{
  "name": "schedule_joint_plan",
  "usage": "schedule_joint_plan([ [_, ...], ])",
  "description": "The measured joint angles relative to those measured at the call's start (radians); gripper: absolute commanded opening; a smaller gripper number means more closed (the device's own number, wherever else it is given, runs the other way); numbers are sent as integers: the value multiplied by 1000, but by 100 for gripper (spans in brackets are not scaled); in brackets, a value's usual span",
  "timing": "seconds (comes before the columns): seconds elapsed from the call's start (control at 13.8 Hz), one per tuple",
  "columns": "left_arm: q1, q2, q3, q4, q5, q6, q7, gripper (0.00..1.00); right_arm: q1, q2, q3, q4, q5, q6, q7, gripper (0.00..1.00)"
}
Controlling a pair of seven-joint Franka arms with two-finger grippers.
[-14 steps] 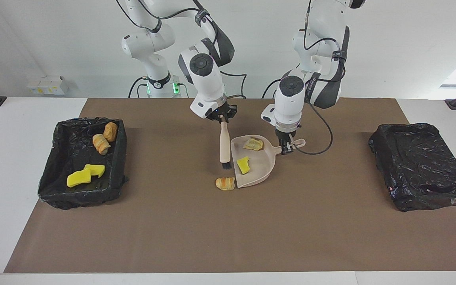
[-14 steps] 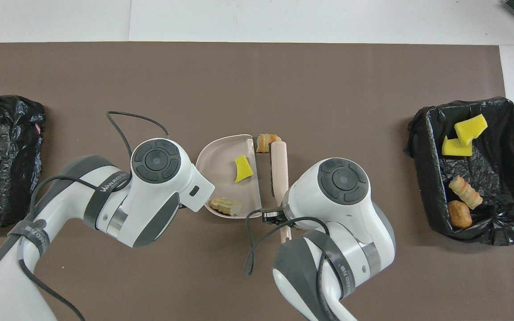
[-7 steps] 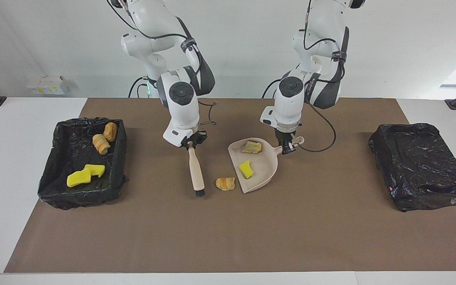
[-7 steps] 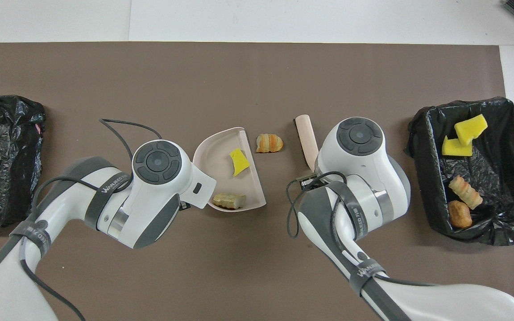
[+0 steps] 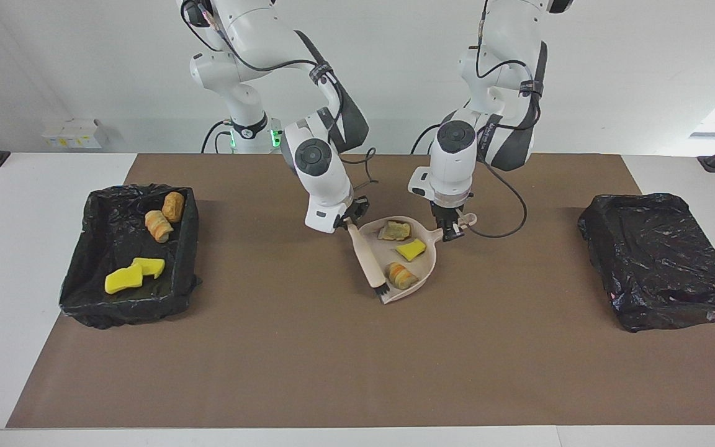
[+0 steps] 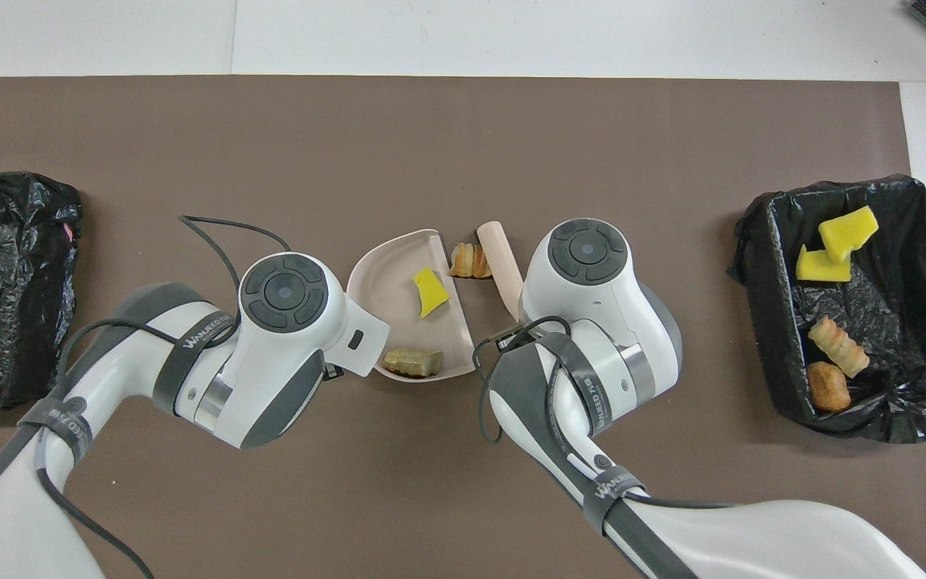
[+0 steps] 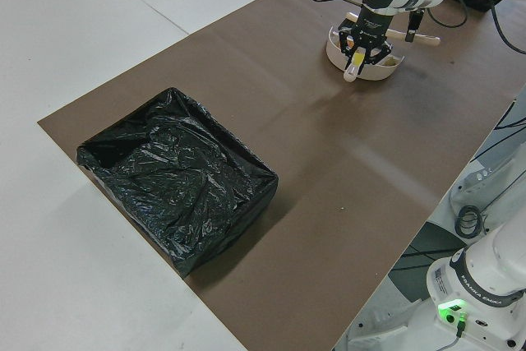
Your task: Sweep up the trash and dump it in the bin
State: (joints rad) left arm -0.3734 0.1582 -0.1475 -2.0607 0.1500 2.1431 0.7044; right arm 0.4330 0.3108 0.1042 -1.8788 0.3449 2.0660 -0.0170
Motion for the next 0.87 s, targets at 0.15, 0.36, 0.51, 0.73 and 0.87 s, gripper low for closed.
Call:
schedule_joint_plan([
  [0.15, 0, 0, 0, 0, 0, 0, 0, 0, 12, -1, 0, 5, 13, -2, 0, 0],
  [0.36, 0, 0, 1, 0, 0, 1, 13, 0, -30, -19, -15, 10, 7, -76, 0, 0],
  [0.51, 2, -1, 4, 1, 0, 1, 26, 0, -83, -60, -22, 17, -51, -160, 9, 0],
  [0.73, 26, -19, 13, 2, 1, -35, 36, 0, -102, -143, -20, 18, -148, -283, 163, 0],
  [0.87, 84, -58, 19, 3, 3, -73, 110, 0, -57, -175, -9, 17, -183, -325, 300, 0],
])
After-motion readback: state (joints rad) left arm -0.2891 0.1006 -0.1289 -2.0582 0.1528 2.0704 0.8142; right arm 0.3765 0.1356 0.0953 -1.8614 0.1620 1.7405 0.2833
